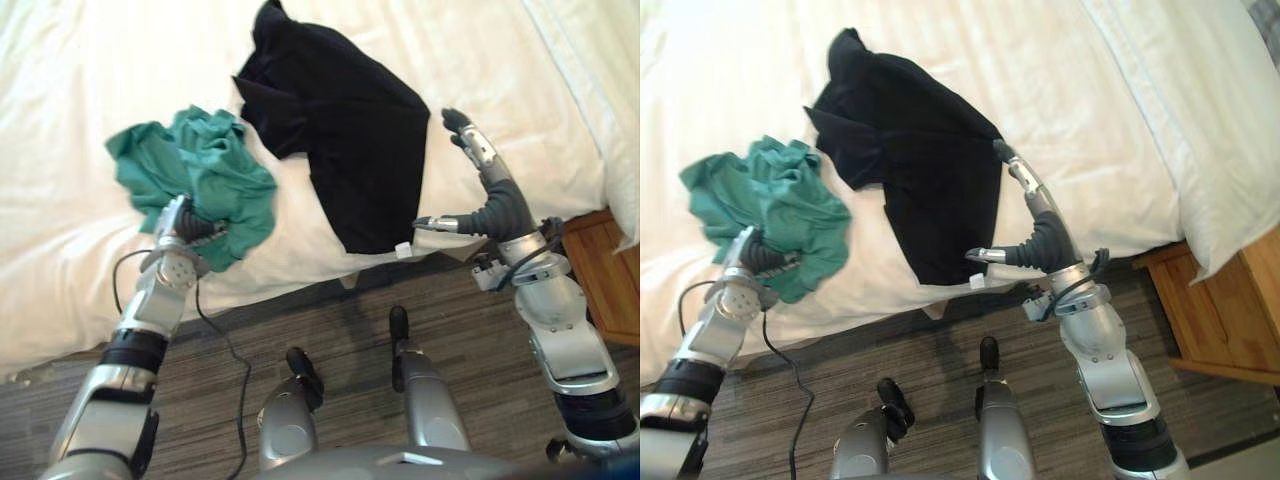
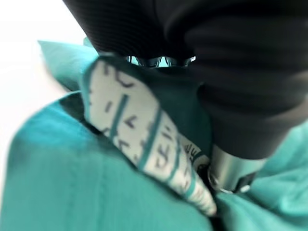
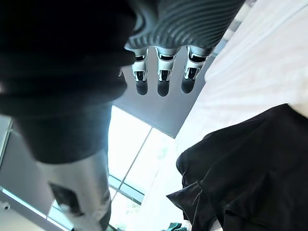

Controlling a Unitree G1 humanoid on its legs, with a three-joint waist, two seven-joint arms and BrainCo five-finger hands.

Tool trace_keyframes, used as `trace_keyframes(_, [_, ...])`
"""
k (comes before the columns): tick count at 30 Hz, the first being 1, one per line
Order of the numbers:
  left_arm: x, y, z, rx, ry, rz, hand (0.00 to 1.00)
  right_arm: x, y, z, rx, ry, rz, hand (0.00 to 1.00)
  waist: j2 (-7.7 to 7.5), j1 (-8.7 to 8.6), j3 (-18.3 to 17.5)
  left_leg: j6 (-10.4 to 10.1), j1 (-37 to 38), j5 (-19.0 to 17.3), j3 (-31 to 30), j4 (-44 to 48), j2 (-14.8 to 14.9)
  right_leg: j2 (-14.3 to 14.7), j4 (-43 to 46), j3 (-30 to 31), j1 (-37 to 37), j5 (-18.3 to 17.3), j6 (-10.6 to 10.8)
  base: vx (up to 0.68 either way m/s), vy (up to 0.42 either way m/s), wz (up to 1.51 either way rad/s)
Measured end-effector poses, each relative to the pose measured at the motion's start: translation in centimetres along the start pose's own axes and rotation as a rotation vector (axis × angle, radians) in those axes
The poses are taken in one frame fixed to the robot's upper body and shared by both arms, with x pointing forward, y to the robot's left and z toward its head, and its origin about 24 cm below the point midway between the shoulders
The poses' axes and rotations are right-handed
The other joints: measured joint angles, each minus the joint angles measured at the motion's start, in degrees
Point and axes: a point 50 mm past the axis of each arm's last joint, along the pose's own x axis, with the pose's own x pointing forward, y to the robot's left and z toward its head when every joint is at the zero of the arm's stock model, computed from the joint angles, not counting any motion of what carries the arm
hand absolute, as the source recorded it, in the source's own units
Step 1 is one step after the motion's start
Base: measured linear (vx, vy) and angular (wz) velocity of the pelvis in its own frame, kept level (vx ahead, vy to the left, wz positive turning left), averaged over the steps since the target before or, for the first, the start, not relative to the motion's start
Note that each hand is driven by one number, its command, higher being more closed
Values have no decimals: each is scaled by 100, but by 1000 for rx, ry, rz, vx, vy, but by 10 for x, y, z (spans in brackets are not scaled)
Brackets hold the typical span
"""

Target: Tidy the bed and pick cloth on bed and put in laundry

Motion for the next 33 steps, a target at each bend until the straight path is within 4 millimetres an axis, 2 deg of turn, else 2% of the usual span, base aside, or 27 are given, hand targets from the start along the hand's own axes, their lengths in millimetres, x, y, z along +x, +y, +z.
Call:
trace_keyframes(2, [-15, -21, 6, -85, -53, -128, 100, 7, 4, 3, -68, -17, 1, 0, 0, 55, 0, 36, -5, -7, -139, -19, -94, -112, -2, -131, 95, -29, 39, 37, 79, 43])
trace_keyframes(3, [-28, -36, 8, -159, -75, -218, 100, 12, 5, 3, -108, -18, -8, 0, -1, 156, 0, 60, -8, -19, -240, -20, -141, -171, -2, -240, 147, -36, 48, 33, 75, 41])
trace_keyframes(5, [-51, -59, 4, -274, -61, -348, 100, 22, 3, -4, -161, 8, -22, 0, -8, 231, 0, 109, -29, -2, -395, -69, -232, -249, -9, -389, 228, -69, 95, 21, 42, 44])
trace_keyframes(7, [-89, -100, -16, -447, 67, -543, 100, 39, -3, -21, -228, 81, -59, 0, -35, 291, -4, 160, -165, 37, -632, -111, -310, -314, -147, -615, 311, -70, 102, 14, 28, 50])
trace_keyframes(8, [-100, -108, -23, -483, 114, -580, 100, 43, -6, -26, -240, 104, -70, 0, -52, 309, -6, 164, -227, 50, -712, -111, -319, -317, -197, -674, 318, -59, 109, 7, 18, 52])
trace_keyframes(9, [-121, -125, -38, -555, 217, -646, 100, 50, -12, -37, -265, 156, -89, 0, -91, 348, 5, 168, -345, 94, -828, -118, -349, -304, -272, -750, 319, -32, 100, 11, 12, 40])
trace_keyframes(10, [-131, -132, -45, -596, 271, -669, 100, 53, -15, -43, -275, 183, -99, 0, -101, 378, 8, 171, -410, 117, -909, -118, -351, -300, -312, -828, 322, -9, 80, 11, 5, 38])
trace_keyframes(11, [-147, -142, -60, -672, 377, -679, 100, 58, -23, -55, -308, 241, -109, 0, -168, 500, 48, 161, -454, 181, -996, -167, -353, -282, -409, -923, 345, 42, 61, 3, -11, 32])
trace_keyframes(12, [-154, -146, -68, -729, 432, -662, 100, 60, -30, -63, -353, 285, -109, 0, -173, 576, 51, 166, -506, 231, -1075, -214, -361, -274, -477, -1013, 374, 67, 55, -1, -12, 47])
trace_keyframes(14, [-154, -140, -79, -829, 458, -551, 100, 63, -47, -81, -412, 386, -121, 0, -185, 702, 64, 168, -590, 391, -1319, -340, -387, -253, -610, -1213, 470, 128, 2, -18, -13, 54])
trace_keyframes(16, [-159, -131, -101, -876, 519, -434, 100, 69, -61, -92, -447, 460, -143, 0, -216, 796, 115, 164, -589, 519, -1446, -483, -407, -236, -662, -1321, 518, 152, -15, -62, -20, 31])
trace_keyframes(18, [-165, -123, -119, -894, 564, -350, 100, 74, -74, -97, -480, 494, -167, 0, -227, 813, 246, 159, -598, 581, -1504, -549, -421, -234, -664, -1356, 512, 157, -22, -78, -10, 14])
trace_keyframes(21, [-178, -110, -149, -914, 663, -216, 100, 79, -105, -104, -560, 569, -223, 0, -279, 897, 542, 132, -648, 790, -1502, -827, -437, -194, -756, -1374, 363, 265, -95, -125, -8, -1])
trace_keyframes(23, [-179, -107, -153, -911, 673, -196, 100, 81, -122, -103, -599, 593, -251, 0, -283, 899, 646, 125, -762, 945, -1513, -970, -434, -176, -759, -1412, 204, 320, -127, -83, -16, 0])
trace_keyframes(25, [-171, -106, -151, -910, 642, -187, 100, 86, -136, -98, -620, 597, -273, 0, -265, 891, 788, 112, -836, 1081, -1498, -1086, -394, -147, -760, -1461, 86, 371, -160, -65, -32, 0])
trace_keyframes(29, [-148, -101, -141, -906, 551, -183, 100, 90, -137, -95, -599, 594, -258, 0, -236, 877, 823, 79, -1057, 1193, -1491, -1120, -308, -126, -614, -1487, -241, 372, -178, -47, -31, -5])
trace_keyframes(33, [-117, -95, -125, -898, 434, -189, 100, 92, -139, -96, -539, 600, -267, 0, -120, 838, 910, 82, -1386, 1336, -1470, -1170, -267, -169, -344, -1533, -706, 329, -239, -25, -14, 0])
